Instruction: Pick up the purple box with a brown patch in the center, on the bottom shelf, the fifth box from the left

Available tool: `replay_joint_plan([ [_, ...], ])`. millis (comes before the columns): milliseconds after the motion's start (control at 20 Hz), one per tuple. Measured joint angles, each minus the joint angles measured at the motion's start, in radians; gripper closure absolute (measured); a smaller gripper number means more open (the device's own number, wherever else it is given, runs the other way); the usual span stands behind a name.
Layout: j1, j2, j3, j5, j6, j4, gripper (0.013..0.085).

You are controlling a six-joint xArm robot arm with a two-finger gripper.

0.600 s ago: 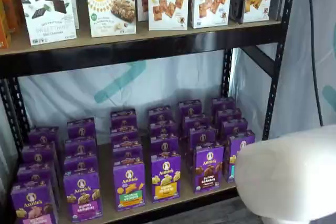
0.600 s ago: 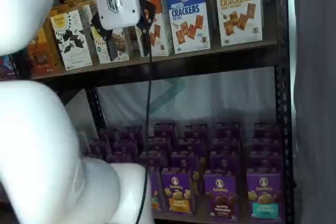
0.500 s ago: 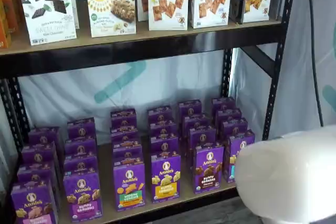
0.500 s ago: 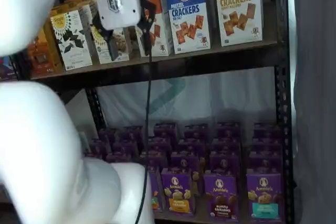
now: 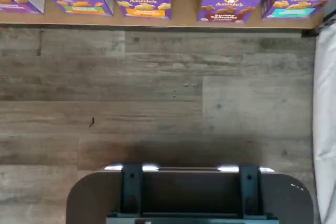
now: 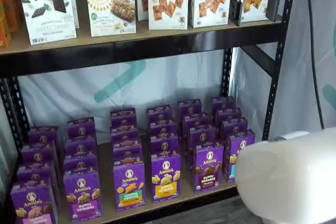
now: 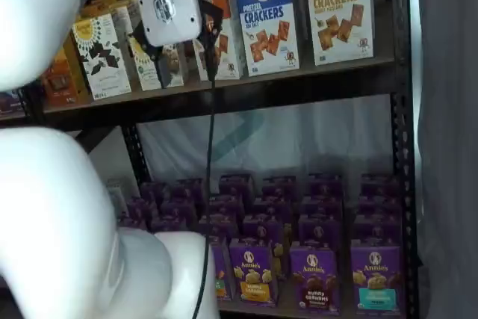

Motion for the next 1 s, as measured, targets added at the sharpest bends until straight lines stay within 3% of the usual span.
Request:
replay_joint_plan([
  [450, -0.02, -0.023, 0.113, -0.083, -0.015, 0.021, 0.013],
  [650, -0.038, -0.04, 0.199, -0.135, -0.028, 0.045, 0.013],
  [1000, -0.033, -0.086, 0.38, -0.259, -0.03, 0.042, 0.013],
])
